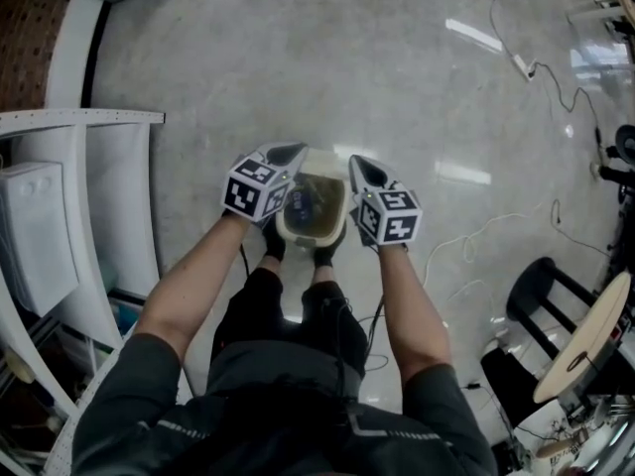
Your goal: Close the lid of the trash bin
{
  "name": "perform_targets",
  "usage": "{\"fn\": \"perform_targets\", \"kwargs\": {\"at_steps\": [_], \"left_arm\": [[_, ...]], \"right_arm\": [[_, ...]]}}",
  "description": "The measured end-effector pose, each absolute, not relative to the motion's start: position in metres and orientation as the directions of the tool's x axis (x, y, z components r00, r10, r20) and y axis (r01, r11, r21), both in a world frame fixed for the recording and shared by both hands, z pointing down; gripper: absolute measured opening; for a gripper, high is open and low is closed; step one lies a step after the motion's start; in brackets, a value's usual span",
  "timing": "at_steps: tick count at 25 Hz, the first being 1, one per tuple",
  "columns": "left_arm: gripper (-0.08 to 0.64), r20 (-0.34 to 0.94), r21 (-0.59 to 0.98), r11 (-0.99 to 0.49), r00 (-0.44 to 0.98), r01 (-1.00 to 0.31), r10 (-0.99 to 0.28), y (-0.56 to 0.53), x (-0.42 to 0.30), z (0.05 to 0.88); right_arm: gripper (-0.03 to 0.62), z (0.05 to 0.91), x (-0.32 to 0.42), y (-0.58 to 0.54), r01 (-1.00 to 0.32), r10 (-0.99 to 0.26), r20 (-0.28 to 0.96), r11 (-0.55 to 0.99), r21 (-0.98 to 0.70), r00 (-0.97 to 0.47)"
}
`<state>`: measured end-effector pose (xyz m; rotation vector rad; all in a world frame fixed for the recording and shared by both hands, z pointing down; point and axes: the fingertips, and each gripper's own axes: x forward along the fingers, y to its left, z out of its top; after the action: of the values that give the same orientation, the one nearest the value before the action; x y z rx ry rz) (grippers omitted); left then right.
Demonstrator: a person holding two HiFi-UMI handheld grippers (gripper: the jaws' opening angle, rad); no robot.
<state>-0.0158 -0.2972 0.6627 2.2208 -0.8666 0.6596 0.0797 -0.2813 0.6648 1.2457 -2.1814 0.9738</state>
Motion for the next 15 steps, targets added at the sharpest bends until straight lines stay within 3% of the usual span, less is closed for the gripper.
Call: {"fn": "perform_targets", "kwargs": {"at_steps": [15], "left_arm": [[0.003, 0.718, 0.418, -0.557, 0.636, -0.718, -0.282, -0.278, -0.004, 0.721]], "right_arm": [[0.012, 0.719, 0.074, -0.269, -0.871, -0.477, 0.729, 0.294, -0.393, -0.490]]}}
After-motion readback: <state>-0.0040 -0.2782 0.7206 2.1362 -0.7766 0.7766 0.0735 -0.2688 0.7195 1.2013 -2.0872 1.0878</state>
